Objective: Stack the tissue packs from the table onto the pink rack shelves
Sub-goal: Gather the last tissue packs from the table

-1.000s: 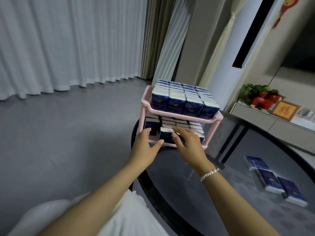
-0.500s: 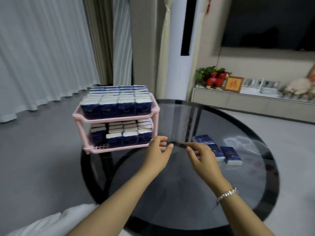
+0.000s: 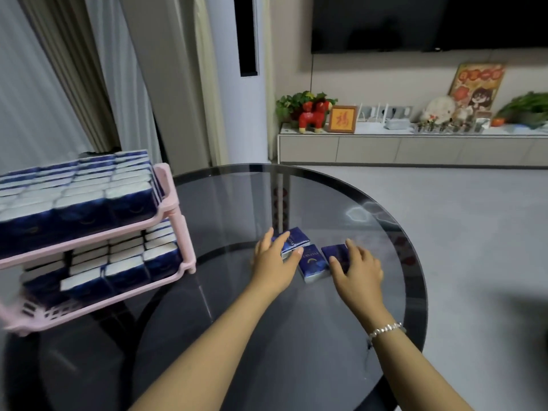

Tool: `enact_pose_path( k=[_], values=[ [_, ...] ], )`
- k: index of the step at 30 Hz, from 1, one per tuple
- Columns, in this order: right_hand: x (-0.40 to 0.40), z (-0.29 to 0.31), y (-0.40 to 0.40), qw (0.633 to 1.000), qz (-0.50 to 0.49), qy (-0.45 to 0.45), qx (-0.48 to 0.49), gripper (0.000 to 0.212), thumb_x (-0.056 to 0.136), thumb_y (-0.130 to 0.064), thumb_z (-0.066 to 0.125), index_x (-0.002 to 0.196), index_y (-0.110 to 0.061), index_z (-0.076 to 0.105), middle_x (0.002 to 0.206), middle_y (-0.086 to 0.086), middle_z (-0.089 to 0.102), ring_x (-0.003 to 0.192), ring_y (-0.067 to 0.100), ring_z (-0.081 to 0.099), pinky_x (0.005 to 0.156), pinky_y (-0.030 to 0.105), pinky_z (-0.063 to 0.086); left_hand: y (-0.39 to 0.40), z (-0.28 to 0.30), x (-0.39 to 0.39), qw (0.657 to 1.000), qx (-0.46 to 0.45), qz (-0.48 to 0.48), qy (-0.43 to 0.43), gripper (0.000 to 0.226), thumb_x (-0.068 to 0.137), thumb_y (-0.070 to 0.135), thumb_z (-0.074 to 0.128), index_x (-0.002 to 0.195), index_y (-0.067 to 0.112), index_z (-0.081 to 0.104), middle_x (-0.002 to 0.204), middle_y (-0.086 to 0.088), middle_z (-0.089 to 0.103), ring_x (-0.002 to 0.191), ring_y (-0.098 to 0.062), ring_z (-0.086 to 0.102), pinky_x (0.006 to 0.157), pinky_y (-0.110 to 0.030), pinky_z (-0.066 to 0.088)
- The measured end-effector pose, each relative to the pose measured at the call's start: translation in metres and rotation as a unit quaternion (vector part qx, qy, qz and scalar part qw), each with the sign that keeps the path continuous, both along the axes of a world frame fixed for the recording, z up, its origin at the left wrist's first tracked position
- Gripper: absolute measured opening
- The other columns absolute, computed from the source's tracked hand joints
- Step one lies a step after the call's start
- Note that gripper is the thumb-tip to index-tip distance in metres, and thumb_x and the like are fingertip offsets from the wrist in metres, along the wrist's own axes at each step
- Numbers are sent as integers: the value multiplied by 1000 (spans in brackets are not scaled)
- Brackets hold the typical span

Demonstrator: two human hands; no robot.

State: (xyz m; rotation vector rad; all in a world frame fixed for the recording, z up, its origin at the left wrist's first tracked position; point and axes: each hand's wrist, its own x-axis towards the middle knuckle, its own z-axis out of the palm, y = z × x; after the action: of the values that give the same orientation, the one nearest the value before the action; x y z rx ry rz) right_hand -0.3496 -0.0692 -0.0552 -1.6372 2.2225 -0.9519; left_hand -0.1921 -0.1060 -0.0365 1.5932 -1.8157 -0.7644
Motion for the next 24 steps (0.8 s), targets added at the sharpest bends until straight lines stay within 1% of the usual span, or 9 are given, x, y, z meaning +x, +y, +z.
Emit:
enact_pose_path(
  k=[2, 3, 5, 8, 14, 16, 18, 21, 24],
  values=[
    [0, -5, -5, 1000, 15, 6, 17, 59, 92, -45, 47, 143, -18, 33, 139, 4, 45, 124, 27, 34, 103, 37, 25, -16, -1, -2, 997, 26, -29, -71, 58, 95, 49, 44, 148, 34, 27, 161, 4, 2, 148, -17, -1, 118, -43, 2],
    [1, -6, -7, 999, 23, 15, 18, 61, 91, -47, 47, 143, -18, 33, 138, 3, 46, 123, 26, 34, 102, 36, 25, -23, -2, -3, 993, 37, -41, -100, 60, 95, 51, 44, 149, 35, 23, 161, 3, 2, 148, -17, -3, 118, -44, -1],
    [1, -7, -10, 999, 33, 30, 14, 63, 90, -50, 48, 143, -19, 33, 137, 0, 47, 121, 24, 35, 101, 34, 26, -32, -5, -1, 988, 48, -54, -137, 64, 92, 54, 45, 149, 36, 23, 160, 3, 11, 147, -17, 3, 119, -44, -1],
    [2, -8, -10, 998, 49, 31, 3, 64, 89, -50, 49, 143, -19, 34, 133, -1, 50, 117, 22, 36, 100, 32, 26, -29, -9, 7, 990, 43, -34, -131, 64, 88, 57, 51, 145, 38, 30, 150, 6, 25, 141, -19, 18, 117, -37, 6],
    [18, -3, -4, 989, 138, 37, 26, 65, 89, -50, 51, 144, -20, 33, 135, -2, 49, 117, 21, 35, 102, 29, 25, -4, -2, 38, 991, 25, -11, -128, 61, 85, 52, 59, 139, 30, 41, 137, 4, 34, 131, -19, 33, 110, -31, 19],
    [29, 1, 2, 983, 177, 37, 34, 64, 89, -50, 51, 144, -22, 32, 137, -4, 47, 118, 20, 35, 103, 29, 24, 10, -3, 56, 993, 36, -1, -115, 62, 83, 50, 63, 138, 26, 44, 133, 3, 36, 128, -19, 38, 109, -32, 27],
    [43, 4, 9, 975, 213, 41, 40, 65, 89, -50, 51, 144, -22, 32, 139, -6, 46, 119, 21, 36, 103, 29, 25, 25, -4, 75, 992, 42, 13, -120, 63, 81, 50, 66, 135, 24, 46, 130, 2, 38, 126, -19, 41, 108, -34, 33],
    [67, 7, 21, 965, 257, 28, 54, 71, 87, -51, 54, 146, -21, 27, 138, -5, 47, 118, 21, 37, 105, 31, 28, 48, -2, 102, 989, 52, 32, -132, 62, 79, 51, 68, 131, 24, 49, 126, 2, 39, 122, -19, 45, 107, -36, 34],
    [88, 10, 36, 956, 284, 3, 67, 78, 86, -50, 56, 148, -18, 21, 134, -2, 50, 117, 19, 37, 106, 33, 29, 68, 5, 126, 988, 75, 37, -133, 62, 77, 50, 71, 129, 25, 49, 120, 3, 37, 119, -18, 46, 106, -34, 36]
  ],
)
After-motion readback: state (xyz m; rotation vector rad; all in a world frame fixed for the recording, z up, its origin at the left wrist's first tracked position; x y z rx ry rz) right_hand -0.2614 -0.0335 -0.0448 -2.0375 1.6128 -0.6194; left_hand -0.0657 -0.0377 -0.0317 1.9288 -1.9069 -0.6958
